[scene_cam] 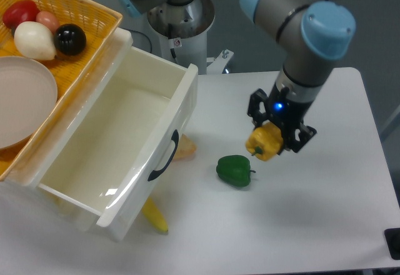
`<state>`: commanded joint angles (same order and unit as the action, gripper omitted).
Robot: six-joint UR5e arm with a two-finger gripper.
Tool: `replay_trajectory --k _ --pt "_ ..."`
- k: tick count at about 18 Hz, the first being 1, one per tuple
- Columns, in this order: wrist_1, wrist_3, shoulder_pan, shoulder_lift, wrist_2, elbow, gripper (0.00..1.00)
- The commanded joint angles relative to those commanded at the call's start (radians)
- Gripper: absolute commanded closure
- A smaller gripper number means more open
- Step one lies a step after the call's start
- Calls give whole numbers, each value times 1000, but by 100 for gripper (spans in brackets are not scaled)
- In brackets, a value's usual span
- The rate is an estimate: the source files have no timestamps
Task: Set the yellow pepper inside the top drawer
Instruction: 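Carry the yellow pepper over the open white drawer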
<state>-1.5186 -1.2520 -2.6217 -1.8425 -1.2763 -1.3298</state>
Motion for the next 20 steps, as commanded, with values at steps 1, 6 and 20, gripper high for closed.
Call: replay_trajectory --k 1,6,20 --pt "0 38 15 17 8 -11 48" --pt "-9 204 116 130 74 -66 48" --pt "-2 393 307 215 132 -107 48"
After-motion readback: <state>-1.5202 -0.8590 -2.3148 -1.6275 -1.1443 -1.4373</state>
